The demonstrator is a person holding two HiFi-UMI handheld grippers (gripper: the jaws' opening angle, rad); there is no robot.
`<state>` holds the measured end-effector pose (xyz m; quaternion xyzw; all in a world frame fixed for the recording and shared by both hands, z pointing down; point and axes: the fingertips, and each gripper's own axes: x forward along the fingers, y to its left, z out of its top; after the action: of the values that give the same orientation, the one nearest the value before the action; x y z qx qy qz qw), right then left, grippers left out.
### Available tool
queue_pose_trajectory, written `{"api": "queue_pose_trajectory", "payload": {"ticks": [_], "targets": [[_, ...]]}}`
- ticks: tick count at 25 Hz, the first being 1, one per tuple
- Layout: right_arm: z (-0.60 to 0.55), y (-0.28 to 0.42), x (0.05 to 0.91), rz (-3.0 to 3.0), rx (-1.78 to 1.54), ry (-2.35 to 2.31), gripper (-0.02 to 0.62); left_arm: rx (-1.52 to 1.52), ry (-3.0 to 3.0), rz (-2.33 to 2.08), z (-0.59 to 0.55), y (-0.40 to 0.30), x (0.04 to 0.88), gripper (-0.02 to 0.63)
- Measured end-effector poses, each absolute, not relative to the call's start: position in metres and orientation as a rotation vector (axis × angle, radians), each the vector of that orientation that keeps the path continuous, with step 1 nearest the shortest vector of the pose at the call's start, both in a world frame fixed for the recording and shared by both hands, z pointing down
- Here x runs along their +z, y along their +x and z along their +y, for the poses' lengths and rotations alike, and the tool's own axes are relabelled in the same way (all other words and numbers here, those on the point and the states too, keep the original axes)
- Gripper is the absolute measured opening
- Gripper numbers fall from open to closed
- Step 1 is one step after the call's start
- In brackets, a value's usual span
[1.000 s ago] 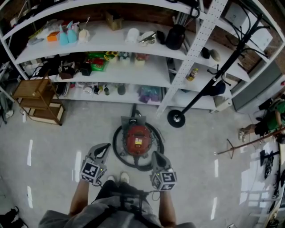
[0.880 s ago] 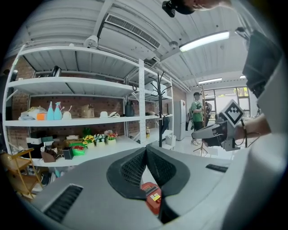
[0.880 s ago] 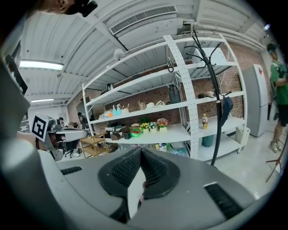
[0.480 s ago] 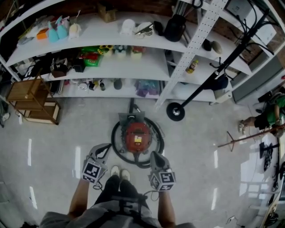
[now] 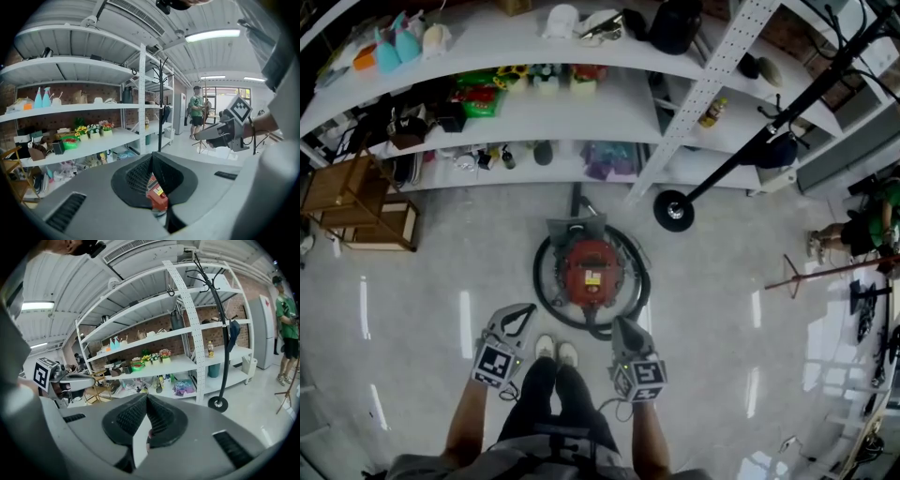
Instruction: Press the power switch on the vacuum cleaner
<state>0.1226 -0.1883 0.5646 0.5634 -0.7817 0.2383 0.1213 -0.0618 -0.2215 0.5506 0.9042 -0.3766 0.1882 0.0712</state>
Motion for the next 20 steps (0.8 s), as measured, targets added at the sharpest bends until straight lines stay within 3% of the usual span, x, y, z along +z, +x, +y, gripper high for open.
{"api": "queue_pose_trajectory", "payload": {"ticks": [20], "targets": [[-0.197,0.118,0.692,-2.220,0.791,1.606,0.012,0.592,2.676,-1.017,-0.227,-0.050,0.668,0.008]]}}
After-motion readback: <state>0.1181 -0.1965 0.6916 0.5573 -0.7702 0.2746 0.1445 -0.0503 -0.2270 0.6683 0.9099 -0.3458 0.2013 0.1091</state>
